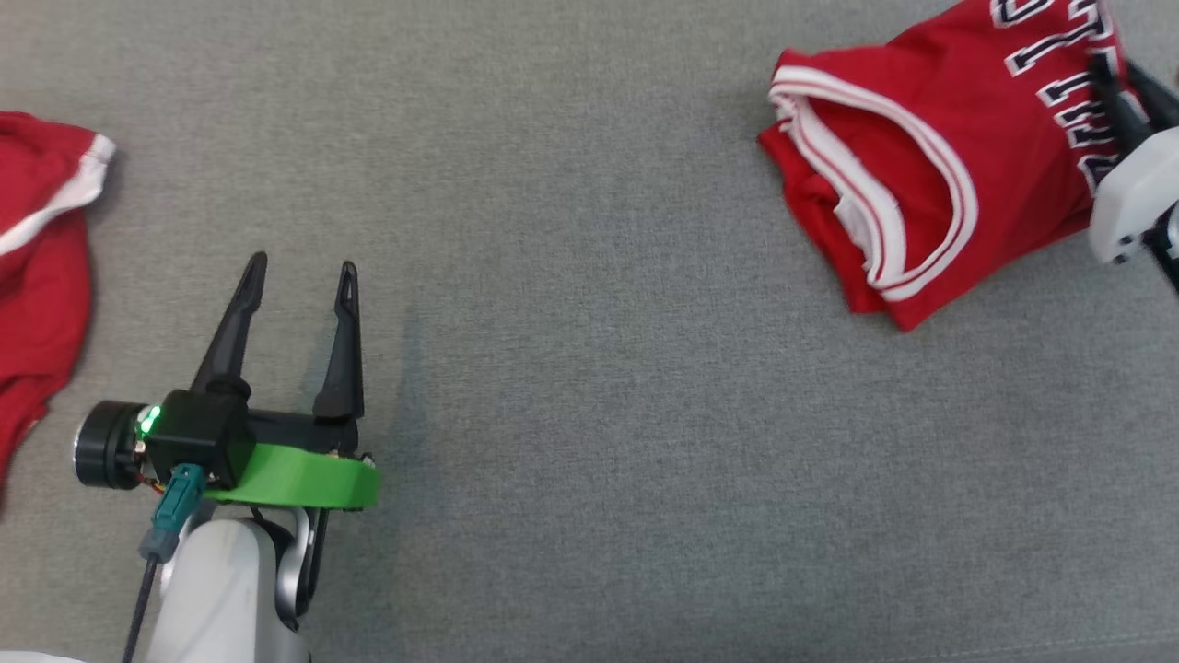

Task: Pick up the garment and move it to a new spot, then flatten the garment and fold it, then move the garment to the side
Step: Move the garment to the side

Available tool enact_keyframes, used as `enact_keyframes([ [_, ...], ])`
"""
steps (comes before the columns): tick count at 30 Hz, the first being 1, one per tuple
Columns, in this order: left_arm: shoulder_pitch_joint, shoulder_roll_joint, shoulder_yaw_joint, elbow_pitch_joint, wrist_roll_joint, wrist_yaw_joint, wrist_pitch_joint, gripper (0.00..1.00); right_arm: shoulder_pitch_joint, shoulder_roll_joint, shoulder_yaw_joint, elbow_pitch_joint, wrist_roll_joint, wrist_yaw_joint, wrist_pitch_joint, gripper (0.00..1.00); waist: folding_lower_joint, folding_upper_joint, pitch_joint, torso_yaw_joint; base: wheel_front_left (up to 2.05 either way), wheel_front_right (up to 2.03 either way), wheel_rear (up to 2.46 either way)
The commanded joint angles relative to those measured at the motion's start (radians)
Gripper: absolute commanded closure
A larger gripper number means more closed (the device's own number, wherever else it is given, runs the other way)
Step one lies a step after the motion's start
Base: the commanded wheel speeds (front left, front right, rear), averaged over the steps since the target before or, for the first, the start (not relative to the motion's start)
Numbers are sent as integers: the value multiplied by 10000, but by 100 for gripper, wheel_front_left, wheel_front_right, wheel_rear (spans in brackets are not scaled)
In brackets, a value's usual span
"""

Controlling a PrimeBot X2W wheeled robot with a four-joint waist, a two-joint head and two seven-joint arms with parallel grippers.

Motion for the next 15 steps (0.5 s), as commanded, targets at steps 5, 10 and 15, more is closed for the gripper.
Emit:
enact_keyframes([
  [5, -524, 456, 74, -609, 266, 5, 1, 0, -1014, -1108, 117, -199, 242, -23, 137, 100, -2, 0, 2042, -1611, 0, 0, 0],
  [10, -467, 745, 105, -1224, 487, 57, -1, 0, -1820, -1928, 73, -141, 448, -24, 237, 100, -2, 0, 2531, -2124, 0, 0, 0],
  [15, -233, 862, 79, -1637, 510, 64, 1, 0, -2526, -2671, 146, 42, 508, -23, 443, 100, -2, 0, 2616, -2210, 0, 0, 0],
])
